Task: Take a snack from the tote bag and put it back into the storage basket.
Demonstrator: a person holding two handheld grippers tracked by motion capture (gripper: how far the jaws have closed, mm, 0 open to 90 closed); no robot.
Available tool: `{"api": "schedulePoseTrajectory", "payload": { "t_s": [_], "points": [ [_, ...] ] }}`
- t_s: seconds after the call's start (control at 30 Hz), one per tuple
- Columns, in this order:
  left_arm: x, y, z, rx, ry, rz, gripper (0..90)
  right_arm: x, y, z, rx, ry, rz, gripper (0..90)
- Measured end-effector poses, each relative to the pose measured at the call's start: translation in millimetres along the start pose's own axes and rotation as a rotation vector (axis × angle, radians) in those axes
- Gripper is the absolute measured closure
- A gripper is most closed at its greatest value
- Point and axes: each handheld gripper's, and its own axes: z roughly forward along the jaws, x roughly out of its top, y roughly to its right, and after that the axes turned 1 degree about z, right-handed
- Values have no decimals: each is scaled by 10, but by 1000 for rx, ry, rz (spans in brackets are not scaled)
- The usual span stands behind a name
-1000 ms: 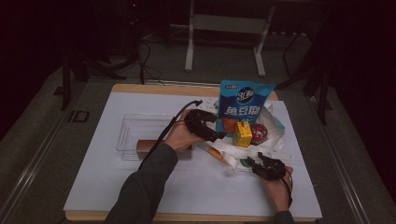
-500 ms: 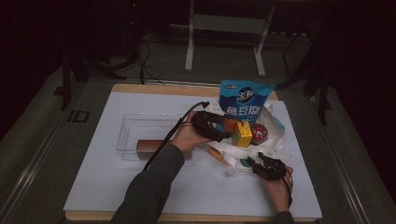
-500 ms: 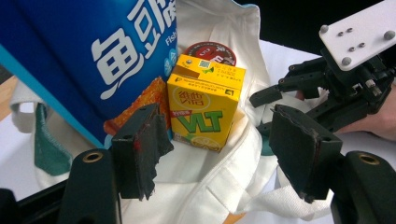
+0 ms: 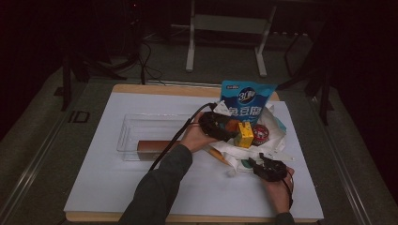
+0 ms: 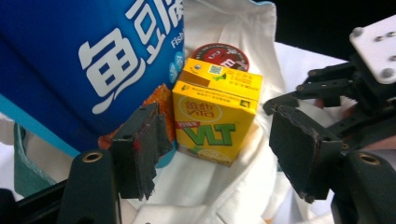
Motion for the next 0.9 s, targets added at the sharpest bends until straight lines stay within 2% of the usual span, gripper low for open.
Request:
{"api": "schedulePoseTrajectory", "payload": {
  "t_s": [0.17,0.27,0.37,0.43,0.53,0.63,0.7,0.83,0.9],
  "points": [
    [66,-5,101,24,-43,24,288,-1,-1,-2,0,1,0,484],
    [102,-14,174,33,-60,30,256,-3,-23,-5,-18,4,-17,481],
    [104,-25,240,10,-68,34,241,-3,-38,-3,-28,2,-26,480],
    [99,-33,279,-21,-82,35,237,-3,-31,-3,-23,4,-21,479],
    [104,-41,334,-37,-89,38,212,-3,-32,-3,-24,3,-22,480],
    [123,-55,393,-46,-100,38,186,-4,-28,-3,-22,4,-21,480],
    [145,-66,438,-32,-109,38,162,-3,-28,-4,-22,4,-21,480],
    [156,-83,523,-66,-126,45,155,-4,-28,-3,-21,5,-20,480],
    [154,-68,570,-64,-136,55,156,-4,-28,-3,-21,5,-19,480]
  ]
}}
